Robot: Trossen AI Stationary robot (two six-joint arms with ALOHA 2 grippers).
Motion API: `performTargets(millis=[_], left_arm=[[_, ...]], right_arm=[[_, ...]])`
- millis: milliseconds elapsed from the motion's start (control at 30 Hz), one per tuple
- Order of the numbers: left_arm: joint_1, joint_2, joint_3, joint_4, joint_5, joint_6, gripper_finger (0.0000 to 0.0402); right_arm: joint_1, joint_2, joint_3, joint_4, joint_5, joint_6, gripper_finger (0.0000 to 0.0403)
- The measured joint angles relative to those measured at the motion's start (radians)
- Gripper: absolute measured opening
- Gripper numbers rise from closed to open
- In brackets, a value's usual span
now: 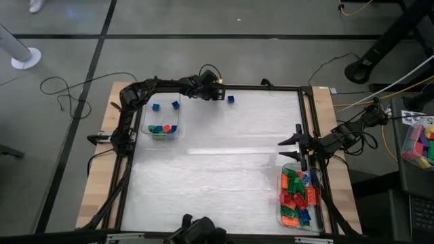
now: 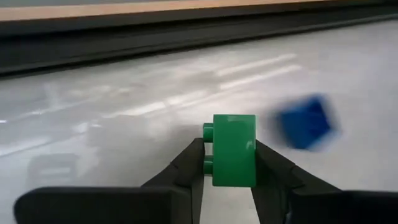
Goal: Sort blocks by size
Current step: Put the 4 stud green game piece into the top transparent bin, then put the 4 stud blue game piece into the top transparent bin
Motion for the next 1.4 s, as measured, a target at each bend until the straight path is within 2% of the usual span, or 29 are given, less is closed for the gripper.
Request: performTargets(millis=[200,367,500,700,767,933,1033,1400], left_arm=[[-0.01,-0.128,0.0,-0.017,0.173,0.087,0.0091],[-0.043,-0.3,0.0,-0.153,0.192,0.174,0.008],[-0.075,-0.453,0.0,-0.326,0.125,0.19,0.009],[-0.143,-0.643,0.001,-0.652,-0.085,0.131,0.0087],[-0.171,-0.678,0.001,-0.769,-0.167,0.077,0.0086],[-0.222,-0.704,-0.005,-1.038,-0.284,-0.055,0.01],[-0.227,-0.696,-0.021,-1.128,-0.288,-0.104,0.0113],[-0.151,-0.693,-0.119,-1.124,-0.247,-0.081,0.0155]], right_arm=[[0.0,0.0,0.0,-0.002,-0.004,0.0,0.0175],[0.001,-0.014,0.0,-0.02,-0.027,0.001,0.0175],[0.001,-0.082,0.0,-0.045,-0.013,-0.011,0.0175],[0.001,-0.255,0.0,-0.051,0.069,-0.037,0.0175],[0.001,-0.305,-0.008,-0.047,0.072,-0.038,0.0175],[0.001,-0.289,-0.026,-0.032,0.073,-0.036,0.0175],[0.001,-0.282,-0.053,-0.038,0.078,-0.036,0.0175],[0.001,-0.285,-0.062,-0.015,0.026,-0.034,0.0175]])
